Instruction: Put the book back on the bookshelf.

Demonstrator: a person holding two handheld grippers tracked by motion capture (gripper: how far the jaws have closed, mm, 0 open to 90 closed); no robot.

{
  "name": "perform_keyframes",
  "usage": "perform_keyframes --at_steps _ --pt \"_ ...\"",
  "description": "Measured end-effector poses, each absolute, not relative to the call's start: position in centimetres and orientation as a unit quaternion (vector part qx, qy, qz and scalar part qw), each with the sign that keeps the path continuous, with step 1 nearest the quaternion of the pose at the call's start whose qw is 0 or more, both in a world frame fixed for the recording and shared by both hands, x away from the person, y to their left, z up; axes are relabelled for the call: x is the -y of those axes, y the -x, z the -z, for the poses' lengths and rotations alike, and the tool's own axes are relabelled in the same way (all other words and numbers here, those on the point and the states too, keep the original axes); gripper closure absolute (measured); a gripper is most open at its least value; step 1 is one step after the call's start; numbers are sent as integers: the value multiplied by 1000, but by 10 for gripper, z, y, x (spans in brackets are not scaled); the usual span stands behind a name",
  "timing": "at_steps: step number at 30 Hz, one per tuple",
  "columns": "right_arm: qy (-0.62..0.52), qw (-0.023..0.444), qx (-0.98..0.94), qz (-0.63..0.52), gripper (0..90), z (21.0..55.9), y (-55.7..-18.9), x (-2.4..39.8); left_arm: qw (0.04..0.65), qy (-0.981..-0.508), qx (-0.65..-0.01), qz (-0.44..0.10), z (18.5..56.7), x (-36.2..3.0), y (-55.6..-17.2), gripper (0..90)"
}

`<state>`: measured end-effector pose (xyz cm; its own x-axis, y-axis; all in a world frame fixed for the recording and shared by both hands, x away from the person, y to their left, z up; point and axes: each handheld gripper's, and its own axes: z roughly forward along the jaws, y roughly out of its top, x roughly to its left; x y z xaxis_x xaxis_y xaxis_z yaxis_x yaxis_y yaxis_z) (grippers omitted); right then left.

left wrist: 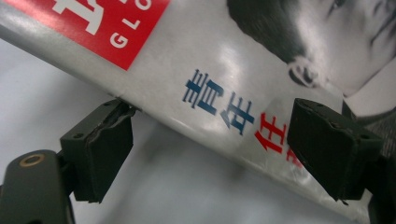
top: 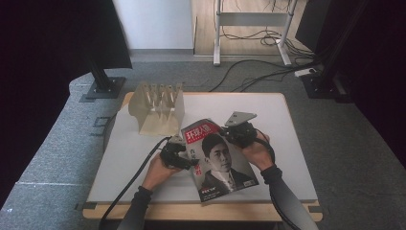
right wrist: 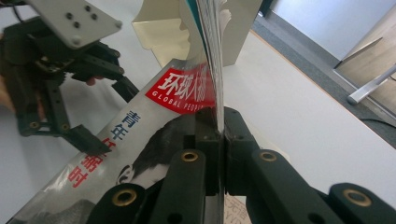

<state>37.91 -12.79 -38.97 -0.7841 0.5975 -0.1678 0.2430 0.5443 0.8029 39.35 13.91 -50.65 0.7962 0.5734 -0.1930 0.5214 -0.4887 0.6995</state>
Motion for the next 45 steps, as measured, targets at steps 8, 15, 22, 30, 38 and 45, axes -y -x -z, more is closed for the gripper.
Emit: perform_keyframes --at_steps 8,15,22,30,38,45 --pt "-242 215 -847 -421 858 387 -379 131 387 -869 -299 -76 492 -132 -394 175" --pt "-237 225 -840 -434 857 376 -376 135 395 -861 -294 -128 470 -124 -393 319" --pt "-234 233 -836 -438 855 369 -375 139 394 -861 -285 -150 449 -121 -393 447" --pt "-235 237 -835 -437 851 363 -380 139 404 -853 -304 -131 431 -124 -398 603" --pt "-249 239 -827 -443 839 357 -385 147 439 -832 -316 -122 419 -133 -401 743" --pt "-261 247 -817 -451 826 352 -389 154 465 -815 -294 -184 396 -141 -391 816"
